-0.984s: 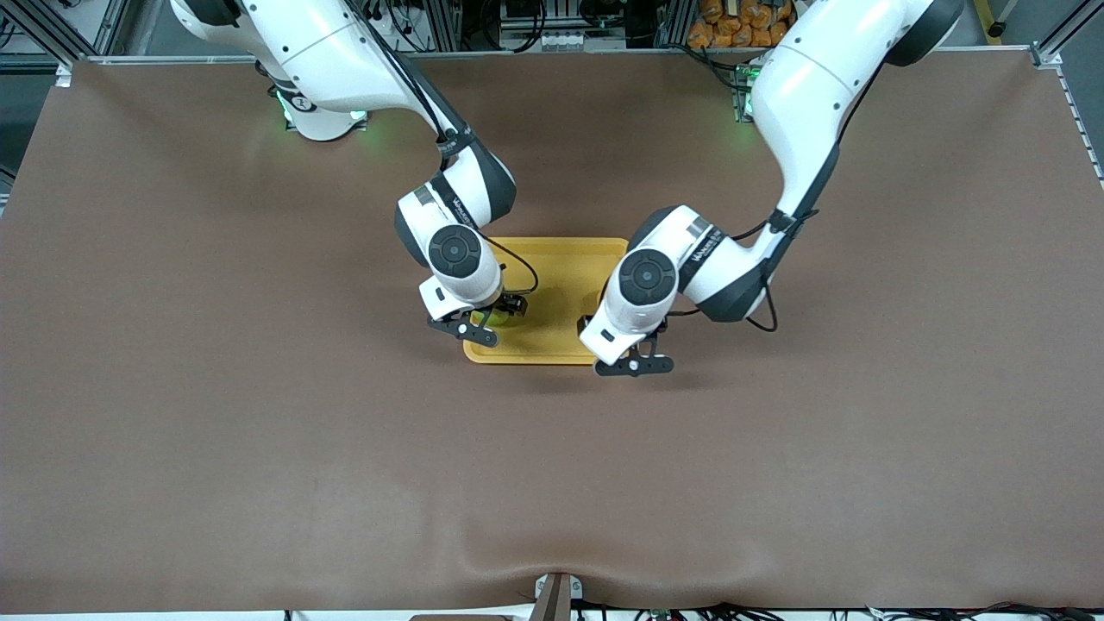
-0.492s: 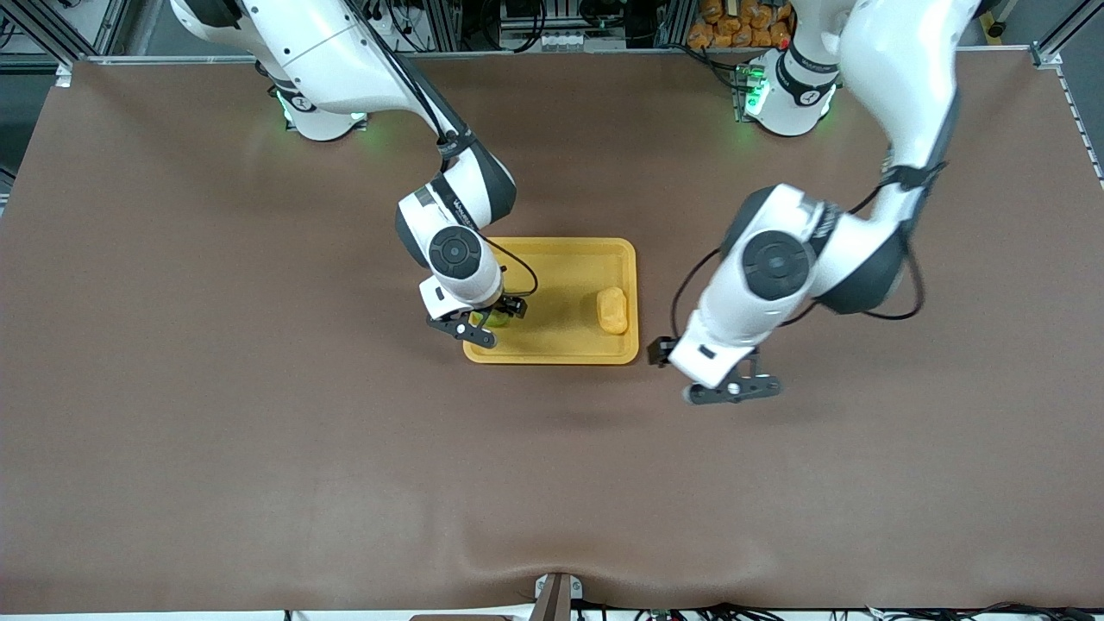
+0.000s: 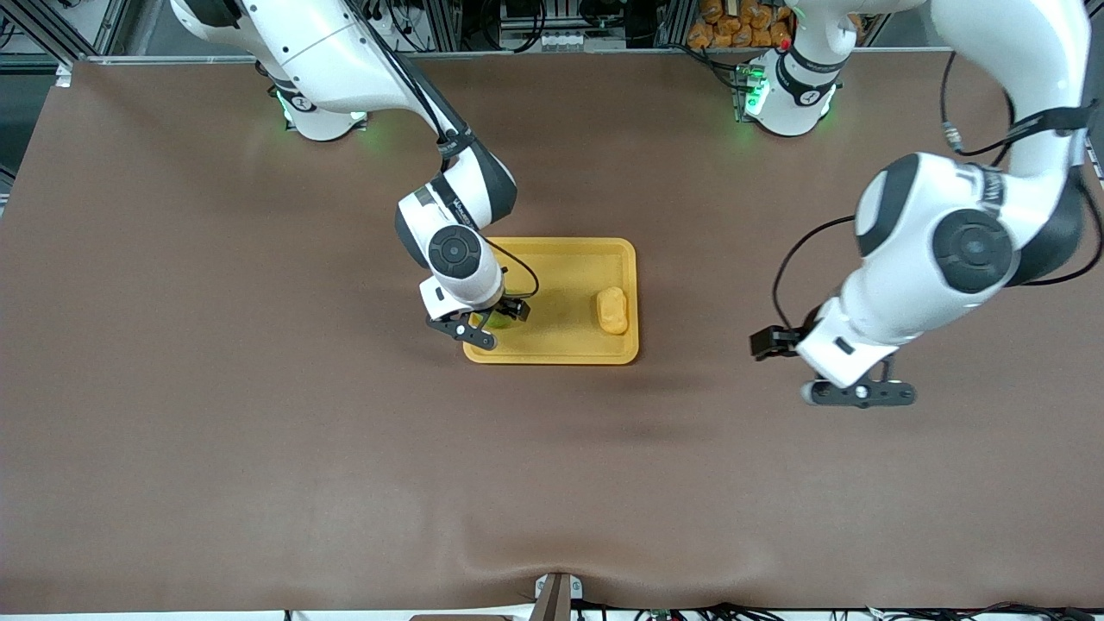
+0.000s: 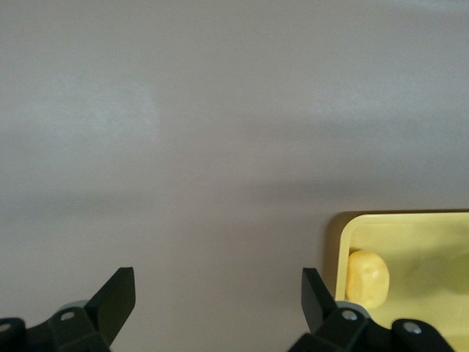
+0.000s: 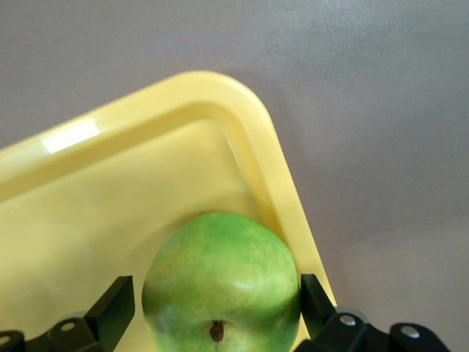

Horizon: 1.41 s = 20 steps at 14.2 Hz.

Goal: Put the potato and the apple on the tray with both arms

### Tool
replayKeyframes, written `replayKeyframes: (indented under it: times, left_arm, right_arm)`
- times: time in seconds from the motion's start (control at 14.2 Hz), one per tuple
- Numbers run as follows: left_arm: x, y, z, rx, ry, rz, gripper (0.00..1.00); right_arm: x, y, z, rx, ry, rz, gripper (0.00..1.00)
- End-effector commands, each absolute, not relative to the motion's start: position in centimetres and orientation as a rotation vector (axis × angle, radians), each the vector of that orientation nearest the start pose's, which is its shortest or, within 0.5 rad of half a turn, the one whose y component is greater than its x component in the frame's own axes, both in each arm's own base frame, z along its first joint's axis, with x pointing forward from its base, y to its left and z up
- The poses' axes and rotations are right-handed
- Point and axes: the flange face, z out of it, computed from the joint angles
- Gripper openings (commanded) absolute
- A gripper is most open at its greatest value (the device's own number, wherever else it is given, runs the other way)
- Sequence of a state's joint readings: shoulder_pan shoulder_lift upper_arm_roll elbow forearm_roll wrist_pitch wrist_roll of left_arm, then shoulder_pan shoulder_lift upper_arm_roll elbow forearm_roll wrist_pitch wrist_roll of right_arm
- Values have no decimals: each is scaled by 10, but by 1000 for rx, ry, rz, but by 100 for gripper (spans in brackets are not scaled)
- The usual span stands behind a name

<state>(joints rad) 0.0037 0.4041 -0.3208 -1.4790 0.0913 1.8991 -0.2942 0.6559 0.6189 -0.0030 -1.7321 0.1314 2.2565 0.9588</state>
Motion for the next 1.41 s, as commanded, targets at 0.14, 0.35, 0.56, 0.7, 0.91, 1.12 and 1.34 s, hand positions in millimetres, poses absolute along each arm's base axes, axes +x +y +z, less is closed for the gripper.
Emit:
replayKeyframes:
  times: [0.14, 0.35, 0.56, 0.7, 0.91, 1.12, 1.34]
  left_arm:
    - [644, -157, 489, -3167, 47, -56, 100]
    - [645, -117, 509, -3157, -46, -87, 100]
    - [635, -91, 528, -3139, -104, -46, 100]
    - [625, -79, 542, -3124, -131, -16, 100]
    - [610, -67, 568, -3117, -155, -18, 100]
    - [592, -72, 590, -3104, -124, 5, 100]
    - [579, -75, 605, -3094, -121, 4, 100]
  right_arm:
    - [536, 398, 255, -3074, 647, 240, 100]
    - [547, 384, 276, -3085, 661, 270, 100]
    - [558, 374, 295, -3063, 686, 244, 100]
    - [571, 365, 313, -3037, 715, 203, 100]
    - [599, 335, 341, -3012, 785, 209, 100]
    - [615, 319, 361, -2990, 823, 195, 100]
    - [627, 294, 375, -2974, 876, 198, 100]
